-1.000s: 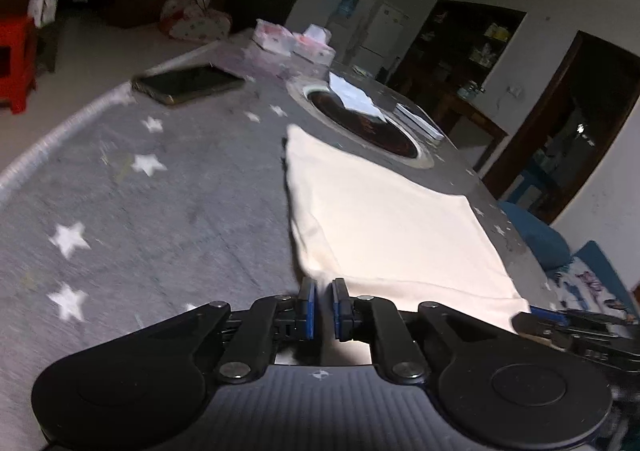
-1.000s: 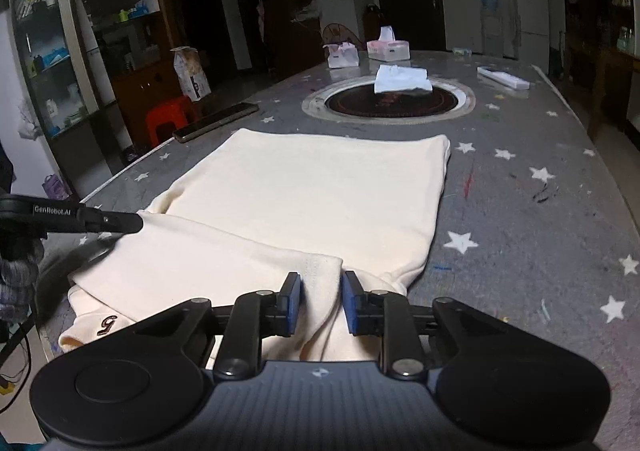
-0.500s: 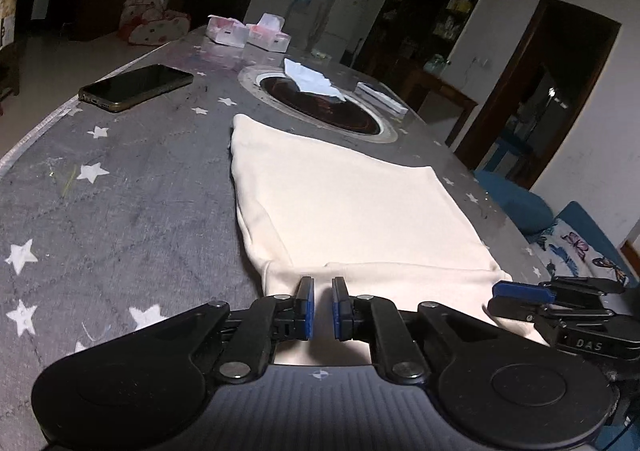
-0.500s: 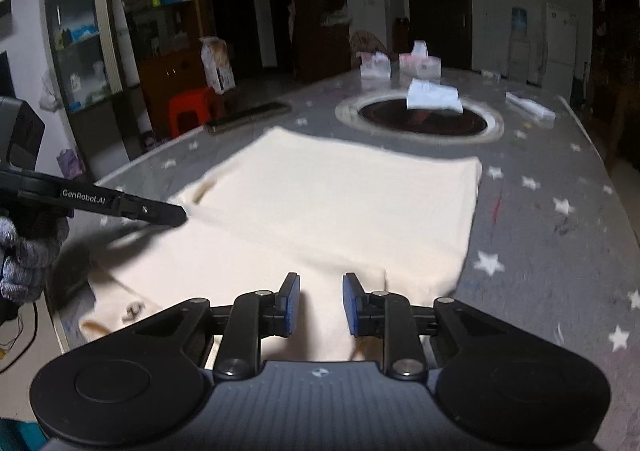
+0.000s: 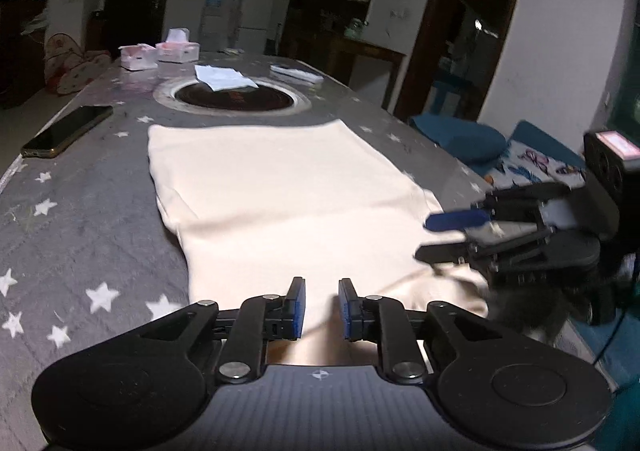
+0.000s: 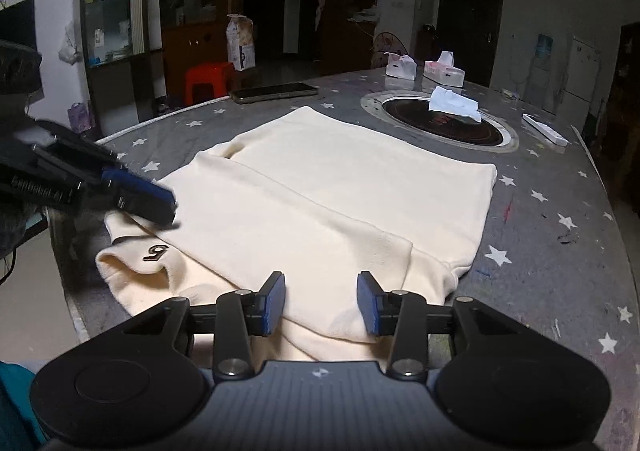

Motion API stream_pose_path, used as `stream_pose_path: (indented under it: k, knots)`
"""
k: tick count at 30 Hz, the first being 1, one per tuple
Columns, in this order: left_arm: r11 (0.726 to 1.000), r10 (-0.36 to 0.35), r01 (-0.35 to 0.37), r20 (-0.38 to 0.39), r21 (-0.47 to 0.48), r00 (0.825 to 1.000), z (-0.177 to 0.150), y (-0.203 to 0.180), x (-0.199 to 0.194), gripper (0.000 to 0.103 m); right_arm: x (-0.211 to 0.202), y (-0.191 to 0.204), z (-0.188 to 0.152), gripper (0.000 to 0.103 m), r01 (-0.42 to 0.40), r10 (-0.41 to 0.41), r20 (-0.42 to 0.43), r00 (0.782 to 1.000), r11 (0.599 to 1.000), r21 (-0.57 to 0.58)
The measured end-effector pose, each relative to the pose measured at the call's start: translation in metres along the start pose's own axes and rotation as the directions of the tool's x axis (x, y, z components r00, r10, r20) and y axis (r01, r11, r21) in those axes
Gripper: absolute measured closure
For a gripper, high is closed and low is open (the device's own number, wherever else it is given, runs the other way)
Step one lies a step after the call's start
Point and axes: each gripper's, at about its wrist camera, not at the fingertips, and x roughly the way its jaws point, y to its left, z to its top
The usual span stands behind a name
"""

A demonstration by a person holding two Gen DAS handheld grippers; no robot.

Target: Fold clothes

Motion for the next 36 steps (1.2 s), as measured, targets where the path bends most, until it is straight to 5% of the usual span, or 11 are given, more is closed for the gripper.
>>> stream_pose_path:
  k: [3, 7, 17, 27, 30, 33, 36]
  knots:
    - [1.0, 0.003, -0.003, -0.01, 0.011, 1.0, -0.007, -0.001, -0.005, 0.081, -0.003, -0.003, -0.002, 0.061, -0.009, 0.009, 0.0, 1.0, 1.0, 0.026]
    - [0.999, 0.015, -0.015, 0.008, 0.041, 1.0, -0.01, -0.002, -0.022, 0.061, -0.007, -0.009, 0.006, 0.061, -0.01, 0.009, 0.023, 1.0, 0.999, 0.044]
    - [0.972, -0.017, 0.016, 0.003, 0.233, 1.0, -0.03, -0.025, -0.041, 0.056, 0.021, -0.029, 0.015, 0.06, -0.007, 0.005, 0.016, 1.0, 0.994, 0.107]
    - [0.927, -0.022, 0.013, 0.02, 0.374, 1.0, -0.036, -0.045, -0.024, 0.056, -0.023, -0.018, 0.006, 0.054, 0.001, -0.001, 0.002, 1.0, 1.0, 0.013]
    - [0.917, -0.022, 0.007, 0.034, 0.398, 0.999, -0.038, -0.046, -0.022, 0.059, -0.035, -0.011, 0.0, 0.053, -0.003, 0.003, -0.017, 1.0, 0.999, -0.035]
    - [0.916, -0.021, 0.001, 0.043, 0.402, 0.999, -0.038, -0.045, -0.018, 0.081, -0.045, -0.003, -0.006, 0.051, -0.007, 0.003, -0.039, 0.999, 0.995, -0.102]
    - [0.924, -0.015, -0.009, 0.059, 0.381, 0.998, -0.032, -0.042, -0.016, 0.089, -0.052, 0.006, -0.013, 0.047, -0.02, 0.01, -0.062, 0.998, 0.985, -0.171]
